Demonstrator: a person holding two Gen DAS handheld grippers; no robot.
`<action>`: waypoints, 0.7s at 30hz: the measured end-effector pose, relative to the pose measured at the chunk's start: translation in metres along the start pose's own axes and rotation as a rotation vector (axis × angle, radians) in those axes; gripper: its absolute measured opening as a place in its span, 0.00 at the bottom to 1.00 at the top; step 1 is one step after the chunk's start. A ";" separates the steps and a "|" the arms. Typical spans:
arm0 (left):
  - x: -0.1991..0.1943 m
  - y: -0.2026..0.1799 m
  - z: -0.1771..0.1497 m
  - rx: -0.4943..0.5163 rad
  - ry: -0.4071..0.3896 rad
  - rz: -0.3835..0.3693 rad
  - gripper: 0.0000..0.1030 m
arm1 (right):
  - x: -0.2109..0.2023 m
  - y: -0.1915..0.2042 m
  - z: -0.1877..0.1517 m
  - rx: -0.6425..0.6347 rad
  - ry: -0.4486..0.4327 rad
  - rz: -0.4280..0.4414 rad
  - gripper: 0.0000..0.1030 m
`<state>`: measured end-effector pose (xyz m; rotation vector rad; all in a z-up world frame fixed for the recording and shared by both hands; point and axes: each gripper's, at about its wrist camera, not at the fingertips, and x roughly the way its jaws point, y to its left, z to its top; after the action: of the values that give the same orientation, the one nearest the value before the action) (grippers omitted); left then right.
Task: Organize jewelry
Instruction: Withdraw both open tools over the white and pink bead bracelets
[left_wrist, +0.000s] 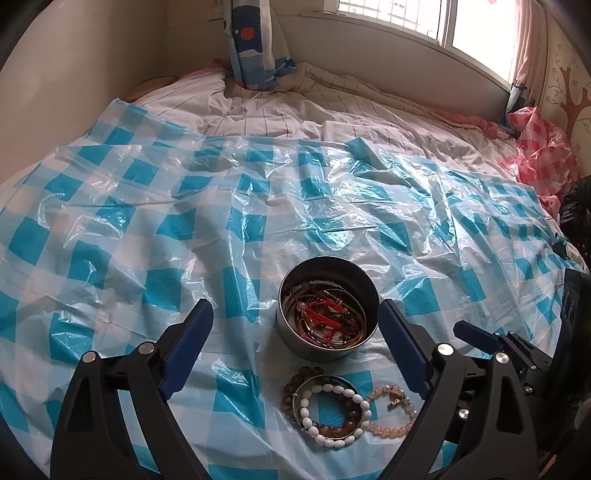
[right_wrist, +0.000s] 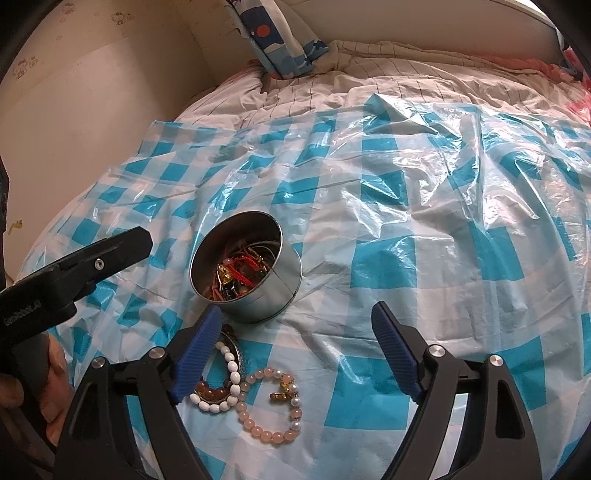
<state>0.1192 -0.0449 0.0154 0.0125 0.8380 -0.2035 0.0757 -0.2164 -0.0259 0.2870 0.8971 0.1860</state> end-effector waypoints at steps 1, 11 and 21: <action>-0.001 -0.001 0.000 -0.001 -0.001 -0.001 0.84 | -0.001 -0.001 0.000 0.001 -0.001 0.001 0.79; 0.000 0.005 0.000 -0.001 -0.002 -0.031 0.85 | -0.001 -0.001 0.001 -0.003 0.000 -0.001 0.79; 0.007 0.062 -0.006 -0.170 0.051 -0.096 0.84 | -0.018 -0.016 0.007 -0.004 -0.010 -0.011 0.79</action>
<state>0.1306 0.0153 0.0018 -0.1824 0.9054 -0.2223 0.0704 -0.2381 -0.0138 0.2793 0.8885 0.1764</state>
